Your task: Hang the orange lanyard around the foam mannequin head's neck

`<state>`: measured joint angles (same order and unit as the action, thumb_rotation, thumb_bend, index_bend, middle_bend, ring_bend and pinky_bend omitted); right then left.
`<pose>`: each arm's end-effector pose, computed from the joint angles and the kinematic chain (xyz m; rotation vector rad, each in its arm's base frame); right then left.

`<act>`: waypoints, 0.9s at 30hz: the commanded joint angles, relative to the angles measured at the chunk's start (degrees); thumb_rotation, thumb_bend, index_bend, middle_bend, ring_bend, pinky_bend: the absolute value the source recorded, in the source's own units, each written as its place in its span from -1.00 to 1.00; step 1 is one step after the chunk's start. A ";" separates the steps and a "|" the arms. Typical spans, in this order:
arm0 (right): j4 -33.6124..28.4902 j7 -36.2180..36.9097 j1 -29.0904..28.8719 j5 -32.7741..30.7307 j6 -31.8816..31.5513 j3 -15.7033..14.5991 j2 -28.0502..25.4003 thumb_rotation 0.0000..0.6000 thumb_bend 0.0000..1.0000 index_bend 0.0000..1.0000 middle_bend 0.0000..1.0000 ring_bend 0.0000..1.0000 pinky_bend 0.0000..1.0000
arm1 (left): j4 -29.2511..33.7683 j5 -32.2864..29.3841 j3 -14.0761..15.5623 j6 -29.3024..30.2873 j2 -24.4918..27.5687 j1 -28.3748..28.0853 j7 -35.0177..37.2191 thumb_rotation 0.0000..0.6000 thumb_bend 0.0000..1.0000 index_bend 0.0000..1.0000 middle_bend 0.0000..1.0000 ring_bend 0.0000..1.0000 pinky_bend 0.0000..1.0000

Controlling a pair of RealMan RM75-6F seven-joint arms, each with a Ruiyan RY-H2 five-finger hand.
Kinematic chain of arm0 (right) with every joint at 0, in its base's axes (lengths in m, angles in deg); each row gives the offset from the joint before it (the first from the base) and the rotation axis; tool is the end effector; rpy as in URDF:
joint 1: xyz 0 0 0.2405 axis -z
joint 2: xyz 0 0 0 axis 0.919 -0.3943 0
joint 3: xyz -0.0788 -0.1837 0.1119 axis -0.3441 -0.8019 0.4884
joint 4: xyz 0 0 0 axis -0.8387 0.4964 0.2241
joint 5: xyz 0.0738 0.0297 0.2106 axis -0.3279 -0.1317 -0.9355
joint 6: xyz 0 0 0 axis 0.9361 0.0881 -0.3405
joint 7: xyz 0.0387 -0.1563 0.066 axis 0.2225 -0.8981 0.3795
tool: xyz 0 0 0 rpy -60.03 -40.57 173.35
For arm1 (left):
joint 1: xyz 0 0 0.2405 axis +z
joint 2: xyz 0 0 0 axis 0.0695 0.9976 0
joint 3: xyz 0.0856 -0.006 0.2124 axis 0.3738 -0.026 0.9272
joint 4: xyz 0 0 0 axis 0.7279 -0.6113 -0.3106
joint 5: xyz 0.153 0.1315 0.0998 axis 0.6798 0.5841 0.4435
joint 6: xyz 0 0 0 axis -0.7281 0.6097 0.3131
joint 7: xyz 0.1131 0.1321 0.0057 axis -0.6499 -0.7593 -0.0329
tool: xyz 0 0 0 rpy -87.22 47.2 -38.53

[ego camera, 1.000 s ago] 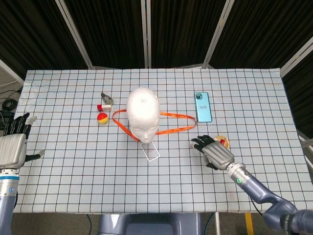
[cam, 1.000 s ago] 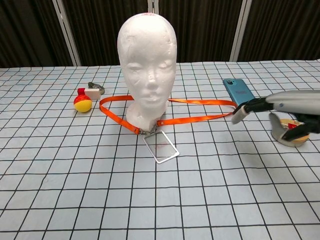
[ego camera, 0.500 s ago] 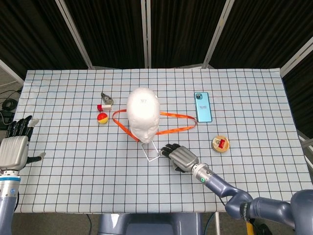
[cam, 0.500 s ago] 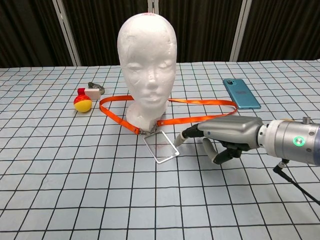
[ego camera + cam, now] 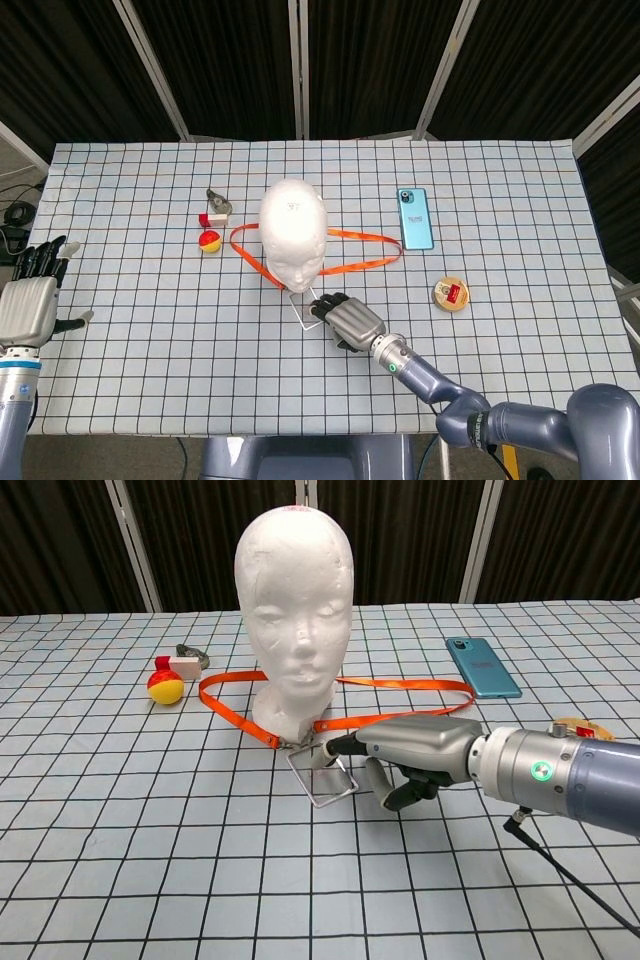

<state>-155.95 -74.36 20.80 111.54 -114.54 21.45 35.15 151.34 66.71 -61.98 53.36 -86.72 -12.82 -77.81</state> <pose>-0.0874 -0.3103 -0.1180 2.2382 -1.0455 0.9332 -0.2575 0.2700 0.1194 -1.3501 -0.9177 -0.7819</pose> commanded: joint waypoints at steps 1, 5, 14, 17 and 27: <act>0.23 -0.51 -0.29 -0.66 0.35 -0.17 0.41 1.00 1.00 -0.64 -0.69 -0.76 -0.60 | -0.10 -0.03 -0.12 -0.23 -0.07 0.04 0.07 1.00 -0.91 -1.00 -1.00 -1.00 -1.00; 0.11 -1.11 -0.53 -1.68 1.32 -0.72 0.21 1.00 1.00 -0.64 -0.68 -0.76 -0.55 | -0.30 -0.02 -0.32 -0.54 -0.18 0.11 0.08 1.00 -0.91 -1.00 -1.00 -1.00 -1.00; -3.25 -1.92 -0.88 -2.12 3.09 -2.47 -2.13 1.00 1.00 -0.62 -0.61 -0.71 -0.49 | -0.56 -0.17 -0.66 -1.27 -0.36 0.16 0.16 1.00 -0.91 -1.00 -1.00 -1.00 -1.00; -4.99 -1.91 -0.86 -2.11 3.86 -3.33 -3.36 1.00 1.00 -0.60 -0.60 -0.70 -0.48 | -0.61 -0.19 -0.72 -1.44 -0.38 0.18 0.16 1.00 -0.91 -1.00 -1.00 -1.00 -1.00; -13.62 -1.12 -0.80 -0.03 6.35 -7.01 -9.32 1.00 1.00 -0.59 -0.59 -0.70 -0.47 | -0.63 -0.20 -0.85 -1.95 -0.46 0.21 0.08 1.00 -0.91 -1.00 -1.00 -1.00 -1.00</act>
<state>-168.04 -75.71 20.01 110.89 -108.89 15.40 27.14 150.70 66.49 -62.84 51.41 -87.18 -12.62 -77.73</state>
